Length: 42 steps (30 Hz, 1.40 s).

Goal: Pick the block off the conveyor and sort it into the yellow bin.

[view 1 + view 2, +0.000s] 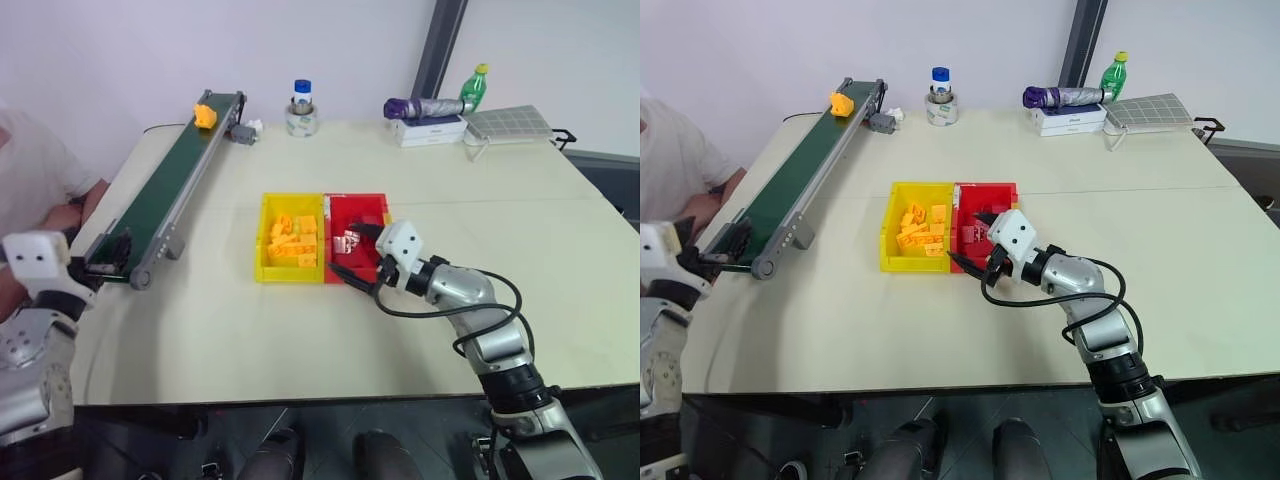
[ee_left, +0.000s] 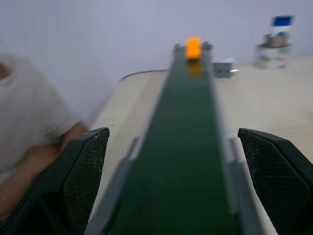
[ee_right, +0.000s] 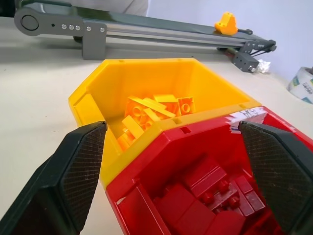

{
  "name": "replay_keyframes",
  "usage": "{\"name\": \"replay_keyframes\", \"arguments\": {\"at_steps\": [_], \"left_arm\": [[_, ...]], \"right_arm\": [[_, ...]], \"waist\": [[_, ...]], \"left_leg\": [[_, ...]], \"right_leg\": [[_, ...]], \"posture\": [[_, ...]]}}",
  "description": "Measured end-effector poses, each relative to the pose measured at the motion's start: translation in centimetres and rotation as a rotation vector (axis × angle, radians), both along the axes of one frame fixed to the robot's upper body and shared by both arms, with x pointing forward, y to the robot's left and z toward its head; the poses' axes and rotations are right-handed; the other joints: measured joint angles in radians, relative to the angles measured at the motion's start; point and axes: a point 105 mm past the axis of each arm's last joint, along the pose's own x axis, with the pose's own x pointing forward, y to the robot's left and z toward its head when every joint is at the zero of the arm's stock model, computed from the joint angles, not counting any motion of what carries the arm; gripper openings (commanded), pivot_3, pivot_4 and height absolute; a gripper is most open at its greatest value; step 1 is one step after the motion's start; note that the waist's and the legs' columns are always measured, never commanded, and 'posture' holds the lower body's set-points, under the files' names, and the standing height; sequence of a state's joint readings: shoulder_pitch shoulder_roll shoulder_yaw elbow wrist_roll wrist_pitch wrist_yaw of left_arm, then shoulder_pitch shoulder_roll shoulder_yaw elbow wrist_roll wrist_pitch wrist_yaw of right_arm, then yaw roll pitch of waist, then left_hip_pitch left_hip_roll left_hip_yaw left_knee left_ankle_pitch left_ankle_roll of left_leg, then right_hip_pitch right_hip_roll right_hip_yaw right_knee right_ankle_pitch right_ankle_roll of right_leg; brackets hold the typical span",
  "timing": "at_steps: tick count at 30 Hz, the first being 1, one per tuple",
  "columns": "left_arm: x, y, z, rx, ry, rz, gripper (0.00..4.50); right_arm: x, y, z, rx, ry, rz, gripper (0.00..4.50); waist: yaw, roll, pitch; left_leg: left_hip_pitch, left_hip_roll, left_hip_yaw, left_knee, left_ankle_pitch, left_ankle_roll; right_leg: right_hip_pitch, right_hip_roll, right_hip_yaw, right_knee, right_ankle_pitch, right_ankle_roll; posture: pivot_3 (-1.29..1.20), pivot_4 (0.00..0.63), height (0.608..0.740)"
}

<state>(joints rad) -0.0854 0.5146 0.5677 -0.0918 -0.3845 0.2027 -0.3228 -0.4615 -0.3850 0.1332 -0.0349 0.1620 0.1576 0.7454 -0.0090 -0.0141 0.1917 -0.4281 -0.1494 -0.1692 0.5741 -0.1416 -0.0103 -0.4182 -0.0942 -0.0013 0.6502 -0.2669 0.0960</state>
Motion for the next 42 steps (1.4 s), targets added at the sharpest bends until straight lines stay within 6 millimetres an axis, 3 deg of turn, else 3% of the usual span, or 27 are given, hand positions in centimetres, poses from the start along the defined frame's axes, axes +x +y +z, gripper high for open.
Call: {"name": "replay_keyframes", "arguments": {"at_steps": [42], "left_arm": [[1.9,0.3,1.3,-0.005,-0.013,-0.046,4.45]], "right_arm": [[-0.9,0.7,1.3,0.102,0.022,0.088,4.50]], "waist": [[-0.003,0.000,0.000]], "left_leg": [[0.000,0.001,0.001,0.000,0.000,0.000]], "right_leg": [[0.000,0.000,0.000,0.000,0.000,0.000]], "posture": [[0.00,0.150,0.740]]}}
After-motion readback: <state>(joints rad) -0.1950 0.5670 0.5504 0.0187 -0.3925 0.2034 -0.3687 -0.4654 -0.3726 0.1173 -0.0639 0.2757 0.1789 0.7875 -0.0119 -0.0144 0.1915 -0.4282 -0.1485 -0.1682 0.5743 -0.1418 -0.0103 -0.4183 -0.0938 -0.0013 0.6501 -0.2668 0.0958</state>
